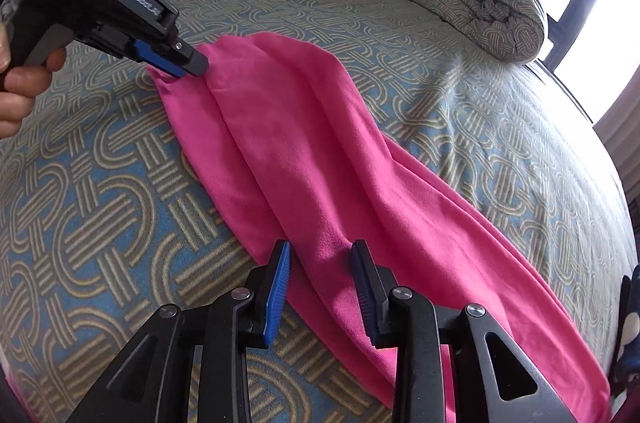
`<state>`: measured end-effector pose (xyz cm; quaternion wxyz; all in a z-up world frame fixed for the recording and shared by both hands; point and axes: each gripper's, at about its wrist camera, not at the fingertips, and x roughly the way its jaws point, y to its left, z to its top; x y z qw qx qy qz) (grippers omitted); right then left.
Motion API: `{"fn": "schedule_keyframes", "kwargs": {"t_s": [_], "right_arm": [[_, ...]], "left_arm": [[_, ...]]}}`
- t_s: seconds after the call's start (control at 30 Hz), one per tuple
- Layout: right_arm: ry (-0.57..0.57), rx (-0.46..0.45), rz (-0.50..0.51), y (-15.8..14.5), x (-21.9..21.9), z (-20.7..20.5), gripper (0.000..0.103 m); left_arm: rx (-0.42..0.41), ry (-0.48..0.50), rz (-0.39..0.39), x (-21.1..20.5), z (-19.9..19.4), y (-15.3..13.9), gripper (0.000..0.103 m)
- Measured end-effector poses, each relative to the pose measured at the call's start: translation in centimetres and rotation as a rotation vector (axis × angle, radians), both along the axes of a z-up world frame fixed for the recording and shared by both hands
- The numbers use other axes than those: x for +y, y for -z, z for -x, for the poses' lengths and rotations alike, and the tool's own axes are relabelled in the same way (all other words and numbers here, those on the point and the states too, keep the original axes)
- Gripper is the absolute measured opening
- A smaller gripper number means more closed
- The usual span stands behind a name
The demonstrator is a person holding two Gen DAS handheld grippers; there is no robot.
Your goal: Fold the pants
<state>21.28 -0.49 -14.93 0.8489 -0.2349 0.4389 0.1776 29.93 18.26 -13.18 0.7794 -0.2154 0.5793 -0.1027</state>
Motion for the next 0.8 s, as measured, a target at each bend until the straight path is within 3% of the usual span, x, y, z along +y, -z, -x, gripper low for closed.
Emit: {"fn": "schedule_keyframes", "kwargs": {"t_s": [0.07,0.17,0.2,0.23,0.47,0.6,0.67,0.73,0.8], "right_arm": [[-0.006,-0.012,0.005,0.1,0.1,0.0,0.032],[-0.007,-0.022,-0.005,0.2,0.0,0.0,0.031],[-0.006,-0.018,-0.020,0.2,0.0,-0.2,0.024],[-0.002,-0.011,-0.042,0.2,-0.2,-0.4,0.006],[0.031,-0.003,-0.200,-1.9,-2.0,-0.7,0.005],[-0.016,-0.007,-0.241,-3.7,-2.1,0.2,0.005],[-0.043,0.000,-0.232,-3.7,-1.9,0.6,0.008],[-0.051,0.036,-0.202,-2.8,-1.5,0.8,0.010],[-0.042,0.109,-0.182,-1.6,-1.2,0.8,0.012]], "left_arm": [[0.000,-0.045,0.065,0.7,-0.1,0.1,0.017],[-0.012,-0.089,0.088,1.0,-0.1,-0.1,0.017],[-0.017,-0.098,0.088,1.2,-0.3,-0.2,0.012],[-0.025,-0.106,0.085,1.2,-0.3,-0.3,0.005],[-0.165,-0.111,0.081,1.3,-0.4,-4.1,0.005],[-0.244,-0.103,0.028,1.9,0.7,-6.4,0.005],[-0.260,-0.110,-0.034,2.3,1.2,-6.4,0.005],[-0.238,-0.121,-0.107,2.8,1.3,-5.1,0.005],[-0.171,-0.130,-0.133,3.7,1.2,-3.0,0.005]]}}
